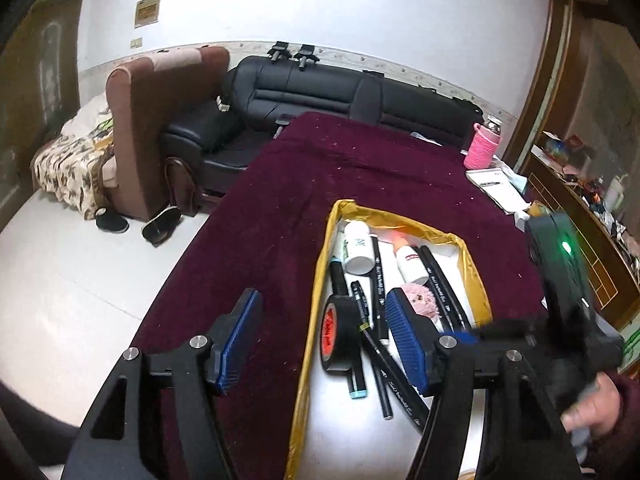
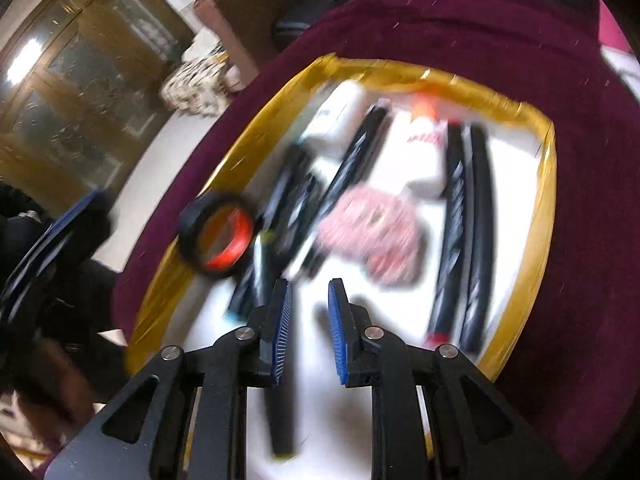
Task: Organize objects
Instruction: 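Carry the tape roll into the box and open the left gripper while the right gripper carries the marker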
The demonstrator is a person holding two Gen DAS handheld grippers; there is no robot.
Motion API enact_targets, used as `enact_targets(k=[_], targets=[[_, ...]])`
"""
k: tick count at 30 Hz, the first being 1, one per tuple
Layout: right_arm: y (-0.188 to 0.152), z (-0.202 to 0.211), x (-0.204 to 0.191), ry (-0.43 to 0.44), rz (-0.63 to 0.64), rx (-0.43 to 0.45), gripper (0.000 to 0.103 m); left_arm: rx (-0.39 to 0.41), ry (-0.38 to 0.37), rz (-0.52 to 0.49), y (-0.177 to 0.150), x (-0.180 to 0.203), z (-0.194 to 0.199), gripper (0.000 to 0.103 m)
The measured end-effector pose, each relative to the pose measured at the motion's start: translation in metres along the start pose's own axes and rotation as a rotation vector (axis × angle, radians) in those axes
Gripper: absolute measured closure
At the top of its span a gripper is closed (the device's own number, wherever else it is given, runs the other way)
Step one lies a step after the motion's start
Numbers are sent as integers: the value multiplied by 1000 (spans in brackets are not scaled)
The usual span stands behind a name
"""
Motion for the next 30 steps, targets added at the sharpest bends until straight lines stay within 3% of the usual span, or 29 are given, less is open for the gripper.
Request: enact_targets(k=[2, 6, 12, 16, 21, 27, 30], targets=[[4, 2, 15, -103, -17, 9, 86, -6, -2, 14, -1, -6, -1, 44], [-3, 12, 22, -18, -63, 19, 86, -2, -27, 44, -1, -16, 0, 44], [-11, 8, -33, -6, 158, -23, 86, 11, -53, 64, 0, -15, 0, 44], [-21, 2, -49, -116, 269, -31, 87, 19, -65, 48, -2, -9, 3, 44], [-33, 17, -25, -169, 178, -19, 87, 15, -83, 45, -4, -6, 2, 44], [-34, 27, 16, -138, -21, 32, 87, 0, -95, 56, -5, -2, 0, 44], [-32, 26, 29, -98, -52, 50, 87, -3, -88, 35, -7, 6, 3, 44]])
Point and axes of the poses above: each gripper's, at about its wrist camera, not at the fingertips, and z roughly against the way its jaws point, x to its right, y to its top, the point moved 3 cm from there along -z, roughly the way its jaws point, and after that the axes turned 10 degrees about z, right-handed, at the moved point
